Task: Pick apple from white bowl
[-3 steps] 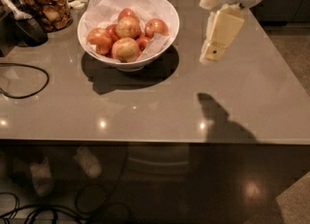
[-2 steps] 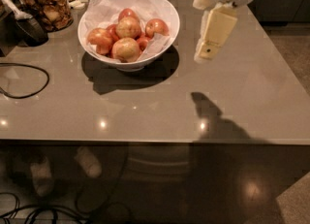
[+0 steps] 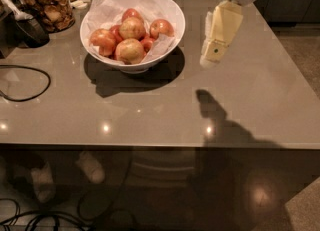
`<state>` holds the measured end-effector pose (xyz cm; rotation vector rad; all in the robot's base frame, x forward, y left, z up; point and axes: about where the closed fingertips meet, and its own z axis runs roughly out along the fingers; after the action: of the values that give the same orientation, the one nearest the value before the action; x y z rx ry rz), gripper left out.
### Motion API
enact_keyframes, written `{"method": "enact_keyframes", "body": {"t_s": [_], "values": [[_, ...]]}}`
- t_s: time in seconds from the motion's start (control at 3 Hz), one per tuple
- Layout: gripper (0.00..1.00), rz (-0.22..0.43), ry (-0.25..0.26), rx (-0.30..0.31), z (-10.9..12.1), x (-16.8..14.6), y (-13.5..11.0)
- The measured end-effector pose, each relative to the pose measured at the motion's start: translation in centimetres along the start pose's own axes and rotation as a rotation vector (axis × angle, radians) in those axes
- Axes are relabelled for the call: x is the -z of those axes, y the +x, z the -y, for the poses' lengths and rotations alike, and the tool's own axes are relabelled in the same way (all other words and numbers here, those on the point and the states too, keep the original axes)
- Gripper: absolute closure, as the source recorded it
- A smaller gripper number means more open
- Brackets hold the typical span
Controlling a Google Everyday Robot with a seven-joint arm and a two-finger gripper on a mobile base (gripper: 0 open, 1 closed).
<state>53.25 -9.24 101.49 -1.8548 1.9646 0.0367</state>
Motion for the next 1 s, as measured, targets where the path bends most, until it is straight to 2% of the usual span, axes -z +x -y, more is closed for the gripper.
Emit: {"method": "enact_keyframes", "body": {"t_s": [0.67,1.0], "values": [[0.0,0.078,-0.05,0.102,2.2,-1.8,-4.8],[0.05,0.1,-0.069,0.14,3.2,-2.6,-6.5]]}}
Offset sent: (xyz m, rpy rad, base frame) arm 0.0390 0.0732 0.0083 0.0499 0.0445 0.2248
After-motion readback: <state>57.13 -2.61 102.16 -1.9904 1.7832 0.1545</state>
